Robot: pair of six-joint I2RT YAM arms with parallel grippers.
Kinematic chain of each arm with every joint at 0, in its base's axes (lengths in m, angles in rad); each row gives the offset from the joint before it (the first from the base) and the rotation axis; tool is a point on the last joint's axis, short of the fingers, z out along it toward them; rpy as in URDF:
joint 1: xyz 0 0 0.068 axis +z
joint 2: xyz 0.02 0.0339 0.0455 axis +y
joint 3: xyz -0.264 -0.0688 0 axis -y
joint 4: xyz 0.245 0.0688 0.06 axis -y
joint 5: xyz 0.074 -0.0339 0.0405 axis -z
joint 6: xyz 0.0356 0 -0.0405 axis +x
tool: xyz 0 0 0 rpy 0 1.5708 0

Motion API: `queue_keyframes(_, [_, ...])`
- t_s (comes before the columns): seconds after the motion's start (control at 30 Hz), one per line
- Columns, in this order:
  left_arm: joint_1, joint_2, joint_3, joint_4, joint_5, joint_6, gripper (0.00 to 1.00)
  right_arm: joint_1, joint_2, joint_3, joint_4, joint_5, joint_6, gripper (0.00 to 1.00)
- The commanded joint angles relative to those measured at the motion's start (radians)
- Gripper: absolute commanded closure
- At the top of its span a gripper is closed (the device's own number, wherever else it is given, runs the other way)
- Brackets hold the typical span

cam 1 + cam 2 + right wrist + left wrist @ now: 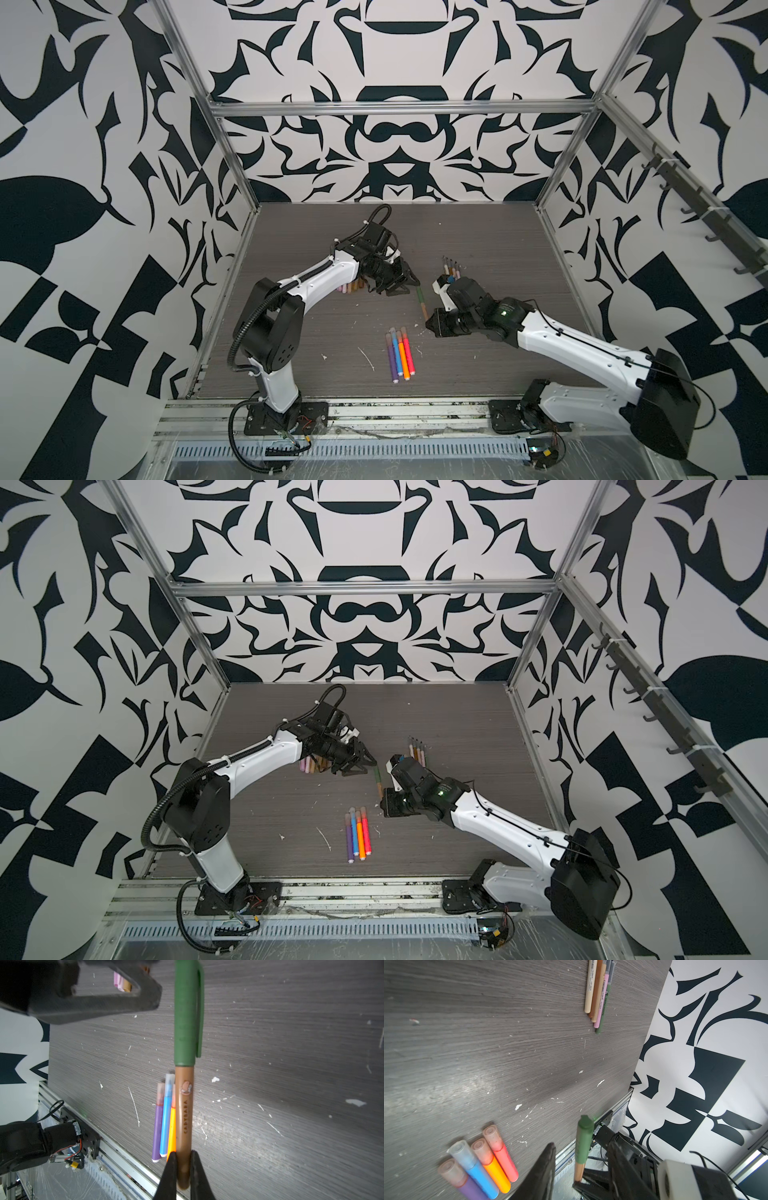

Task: Remove pen caps from pens
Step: Open the pen cap on the pen.

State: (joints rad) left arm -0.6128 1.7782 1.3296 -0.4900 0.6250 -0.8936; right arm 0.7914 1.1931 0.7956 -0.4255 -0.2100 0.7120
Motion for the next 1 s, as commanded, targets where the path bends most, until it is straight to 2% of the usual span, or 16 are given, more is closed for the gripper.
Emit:
queue_keyframes(0.0, [-0.011, 0.016, 0.029, -0.004, 0.019, -0.006, 0.56, -0.006, 0.016, 0.054, 0.042, -0.015, 0.003, 0.99])
queue_keyframes(0.23, [-0.03, 0.032, 0.046, -0.028, 0.005, 0.007, 0.57, -0.006, 0.04, 0.083, 0.051, -0.023, 0.002, 0.99])
queue_keyframes(0.6, [-0.03, 0.036, 0.043, -0.029, -0.004, 0.016, 0.66, -0.008, 0.037, 0.084, 0.044, -0.044, -0.004, 0.99])
queue_keyframes(0.8, [-0.03, 0.03, 0.041, -0.019, -0.007, 0.018, 0.89, -0.007, 0.014, 0.067, 0.042, -0.035, 0.006, 0.99])
queue_keyframes(0.97, [-0.031, 0.029, 0.04, -0.007, -0.002, 0.015, 0.98, -0.008, 0.002, 0.063, 0.044, -0.031, 0.011, 0.92])
